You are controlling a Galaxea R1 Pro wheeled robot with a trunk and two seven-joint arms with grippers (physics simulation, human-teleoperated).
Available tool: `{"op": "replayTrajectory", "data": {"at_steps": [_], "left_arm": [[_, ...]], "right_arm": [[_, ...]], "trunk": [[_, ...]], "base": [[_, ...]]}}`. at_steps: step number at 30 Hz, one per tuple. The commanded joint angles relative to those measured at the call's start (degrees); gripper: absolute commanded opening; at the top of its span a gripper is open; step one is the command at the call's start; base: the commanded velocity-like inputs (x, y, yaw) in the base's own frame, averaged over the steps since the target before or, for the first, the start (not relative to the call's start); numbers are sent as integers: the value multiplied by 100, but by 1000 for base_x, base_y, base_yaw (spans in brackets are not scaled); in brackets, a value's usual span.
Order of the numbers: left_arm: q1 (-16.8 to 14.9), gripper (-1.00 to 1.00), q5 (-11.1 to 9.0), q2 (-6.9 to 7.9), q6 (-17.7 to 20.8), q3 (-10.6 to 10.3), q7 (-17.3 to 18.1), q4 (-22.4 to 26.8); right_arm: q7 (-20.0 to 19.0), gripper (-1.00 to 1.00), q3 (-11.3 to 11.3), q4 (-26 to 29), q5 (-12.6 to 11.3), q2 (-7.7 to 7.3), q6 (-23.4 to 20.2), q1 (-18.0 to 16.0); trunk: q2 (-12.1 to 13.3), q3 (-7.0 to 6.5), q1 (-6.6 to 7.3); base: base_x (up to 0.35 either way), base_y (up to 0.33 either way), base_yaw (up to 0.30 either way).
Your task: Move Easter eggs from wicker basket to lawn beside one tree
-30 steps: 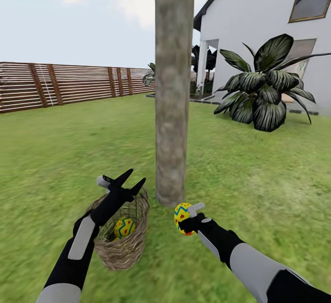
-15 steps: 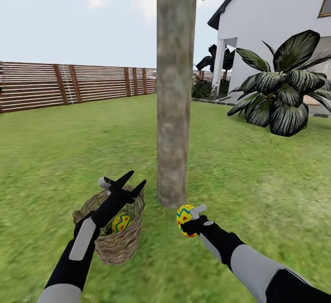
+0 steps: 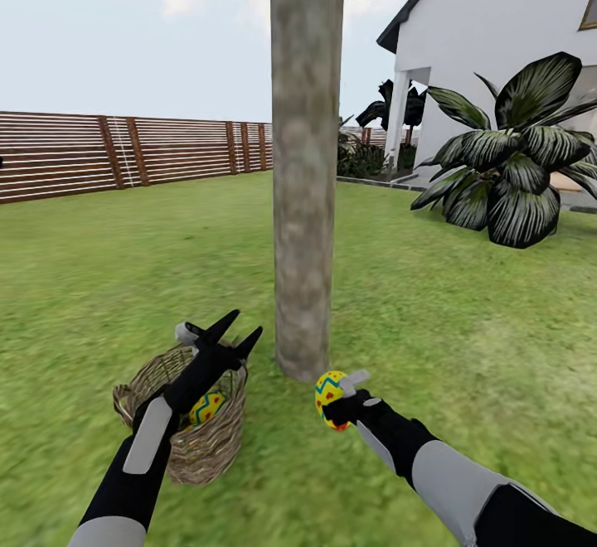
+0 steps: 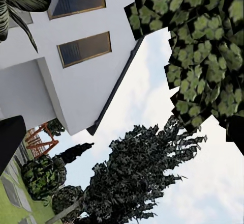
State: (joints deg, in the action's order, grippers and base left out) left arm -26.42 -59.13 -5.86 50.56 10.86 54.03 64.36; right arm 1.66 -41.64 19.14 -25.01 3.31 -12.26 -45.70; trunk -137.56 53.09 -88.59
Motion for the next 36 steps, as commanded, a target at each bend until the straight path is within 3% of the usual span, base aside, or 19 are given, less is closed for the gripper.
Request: {"op": "replayTrajectory", "data": {"at_steps": [1, 3, 7, 8, 10, 11, 14, 23, 31, 36], "left_arm": [[-4, 100, -2, -8, 26, 8, 10, 7], [-4, 100, -2, -11, 25, 5, 11, 26], [-4, 100, -2, -22, 25, 2, 9, 32], [-4, 100, -2, -30, 24, -38, 7, 28], [-4, 100, -7, -22, 20, -348, 4, 39], [-4, 100, -10, -21, 16, -518, 3, 52], [-4, 100, -15, -14, 15, -593, 2, 68], [-4, 100, -111, -3, 15, -602, 2, 76], [-4, 100, -117, -12, 19, -611, 11, 77], [-4, 100, -117, -12, 22, -611, 8, 82]], "right_arm": [[19, -100, -32, 2, -53, 23, -148, -71], [21, -100, -29, -21, -64, 170, -472, -326], [60, -100, -29, -91, -46, 362, -621, -627], [74, -100, -29, -192, -43, 426, -657, -718], [79, -100, -29, -464, -59, 481, -880, -907], [80, -100, -29, -582, -52, 485, -959, -959], [80, -100, -29, -635, -47, 490, -993, -986], [89, -100, -32, -705, -24, 504, -995, -989], [89, -100, -46, -701, -21, 566, -1009, -985], [89, -100, -46, -701, -22, 566, -1012, -985]], "trunk": [[-44, 24, -21], [-124, 60, -65], [-285, 132, -153], [-325, 150, -175], [-405, 186, -219], [-445, 204, -241], [-565, 257, -307], [-579, 457, -331], [-579, 457, -331], [-586, 567, -344]], "base": [[0, 0, 0], [0, 0, 0], [0, 0, 0], [0, 0, 0], [0, 0, 0], [0, 0, 0], [0, 0, 0], [0, 0, 0], [0, 0, 0], [0, 0, 0]]}}
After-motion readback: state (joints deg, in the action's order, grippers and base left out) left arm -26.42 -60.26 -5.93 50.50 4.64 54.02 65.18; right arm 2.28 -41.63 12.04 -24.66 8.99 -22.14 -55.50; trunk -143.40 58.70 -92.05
